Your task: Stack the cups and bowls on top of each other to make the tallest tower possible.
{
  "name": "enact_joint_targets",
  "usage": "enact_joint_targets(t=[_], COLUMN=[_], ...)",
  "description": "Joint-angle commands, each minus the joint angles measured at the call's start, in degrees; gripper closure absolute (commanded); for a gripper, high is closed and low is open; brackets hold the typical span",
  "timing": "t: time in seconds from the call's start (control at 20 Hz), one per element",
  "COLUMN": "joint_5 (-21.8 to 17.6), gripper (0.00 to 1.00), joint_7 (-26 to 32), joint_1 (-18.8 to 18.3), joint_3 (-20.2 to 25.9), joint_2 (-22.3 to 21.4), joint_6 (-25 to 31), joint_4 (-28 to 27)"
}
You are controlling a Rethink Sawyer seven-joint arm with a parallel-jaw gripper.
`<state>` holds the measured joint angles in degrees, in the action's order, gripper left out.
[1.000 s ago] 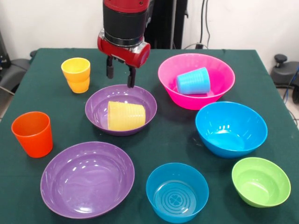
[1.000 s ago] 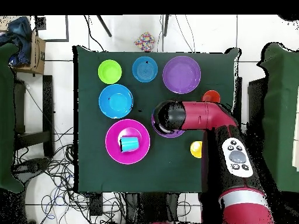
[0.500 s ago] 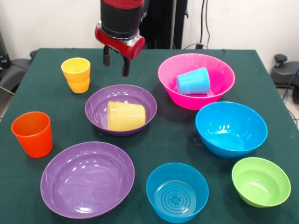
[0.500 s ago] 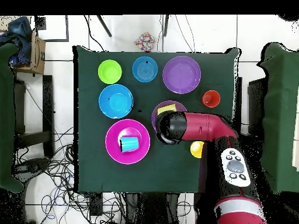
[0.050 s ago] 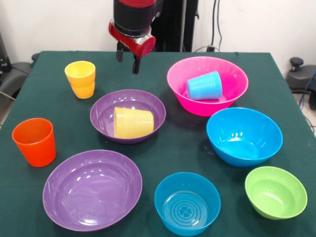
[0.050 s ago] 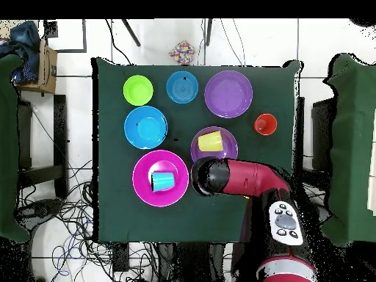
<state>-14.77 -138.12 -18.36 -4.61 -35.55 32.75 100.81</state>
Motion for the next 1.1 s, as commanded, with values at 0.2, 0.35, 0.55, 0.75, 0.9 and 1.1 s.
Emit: enact_joint_targets(t=[0.2,0.35,0.55,0.75,0.9,1.1], joint_5=[7.4,10.3,12.9,14.9,17.5,19.7], gripper=[0.00,0.00,0.00,0.00,0.00,0.00], joint_7=[-19.2,-21.1,-21.6,-20.2,-19.4,-19.3], joint_1=[4.0,4.9,5.0,5.5,5.6,5.4], joint_3=[-3.2,-3.7,-3.7,-4.5,-4.5,-4.0], joint_2=[4.1,3.0,3.5,2.9,2.2,2.2], joint_6=[-13.0,-16.5,-22.0,-20.1,-17.2,-18.5], joint_4=[6.0,6.4,6.1,4.4,2.9,3.6])
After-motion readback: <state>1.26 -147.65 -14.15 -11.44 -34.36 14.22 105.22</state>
